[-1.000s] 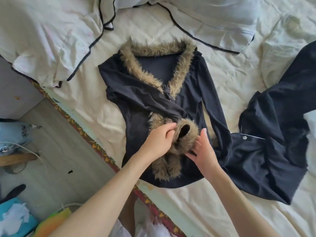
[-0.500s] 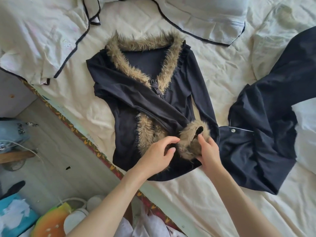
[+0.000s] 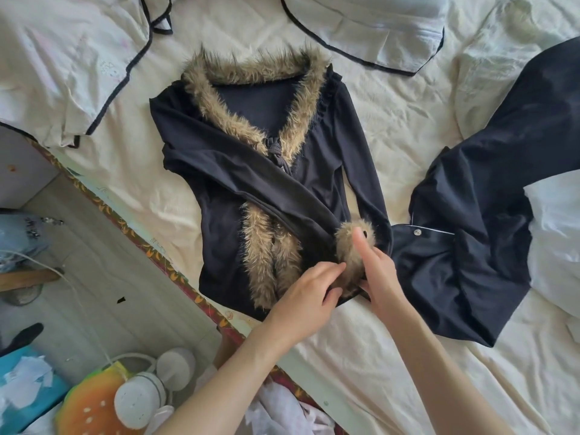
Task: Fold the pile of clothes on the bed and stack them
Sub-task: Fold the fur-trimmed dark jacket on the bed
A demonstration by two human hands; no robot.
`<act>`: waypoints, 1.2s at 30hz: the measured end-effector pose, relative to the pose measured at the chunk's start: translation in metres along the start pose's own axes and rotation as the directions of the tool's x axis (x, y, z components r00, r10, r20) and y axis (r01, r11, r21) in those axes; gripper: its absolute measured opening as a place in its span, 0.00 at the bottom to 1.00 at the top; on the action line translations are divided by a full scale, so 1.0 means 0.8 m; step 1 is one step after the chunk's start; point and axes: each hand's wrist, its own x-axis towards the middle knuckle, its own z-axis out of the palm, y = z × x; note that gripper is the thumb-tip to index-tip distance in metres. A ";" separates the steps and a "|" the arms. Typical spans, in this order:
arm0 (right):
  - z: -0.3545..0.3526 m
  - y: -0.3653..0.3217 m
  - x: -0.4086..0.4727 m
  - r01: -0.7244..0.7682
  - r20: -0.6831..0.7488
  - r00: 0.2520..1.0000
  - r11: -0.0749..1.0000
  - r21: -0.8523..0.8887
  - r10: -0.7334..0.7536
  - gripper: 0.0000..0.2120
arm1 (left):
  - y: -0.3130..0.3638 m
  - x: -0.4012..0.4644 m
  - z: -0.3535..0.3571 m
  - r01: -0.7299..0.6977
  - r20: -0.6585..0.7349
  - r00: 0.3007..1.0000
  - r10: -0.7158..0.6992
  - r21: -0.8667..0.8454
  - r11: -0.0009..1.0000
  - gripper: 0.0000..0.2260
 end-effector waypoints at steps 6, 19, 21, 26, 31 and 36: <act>0.009 -0.002 0.014 0.033 -0.180 0.979 0.948 -0.317 -0.094 0.06 | -0.033 0.000 -0.061 -0.079 -0.147 0.979 0.138 0.351 0.933 0.14; -0.019 -0.005 -0.004 -0.022 0.035 0.999 0.960 0.281 0.013 0.13 | -0.100 0.057 -0.163 0.062 -0.230 0.951 0.208 0.798 0.600 0.06; -0.020 -0.005 -0.004 -0.033 0.040 0.999 0.966 0.257 0.023 0.10 | -0.103 0.048 -0.166 0.047 -0.289 0.916 0.277 0.765 0.643 0.03; -0.018 0.007 -0.003 0.054 -0.083 0.993 0.944 -0.325 -0.086 0.12 | -0.127 0.013 -0.156 0.033 -0.159 0.980 0.119 0.720 0.694 0.11; -0.004 -0.004 -0.007 0.205 -0.164 0.881 0.669 -0.714 -0.445 0.12 | -0.130 0.004 -0.154 0.183 -0.434 0.901 -0.007 0.365 0.913 0.14; 0.056 -0.062 0.006 0.400 -0.025 0.774 0.520 -0.755 -0.633 0.14 | -0.139 0.009 -0.197 0.390 -0.666 0.566 -0.485 -0.302 0.870 0.13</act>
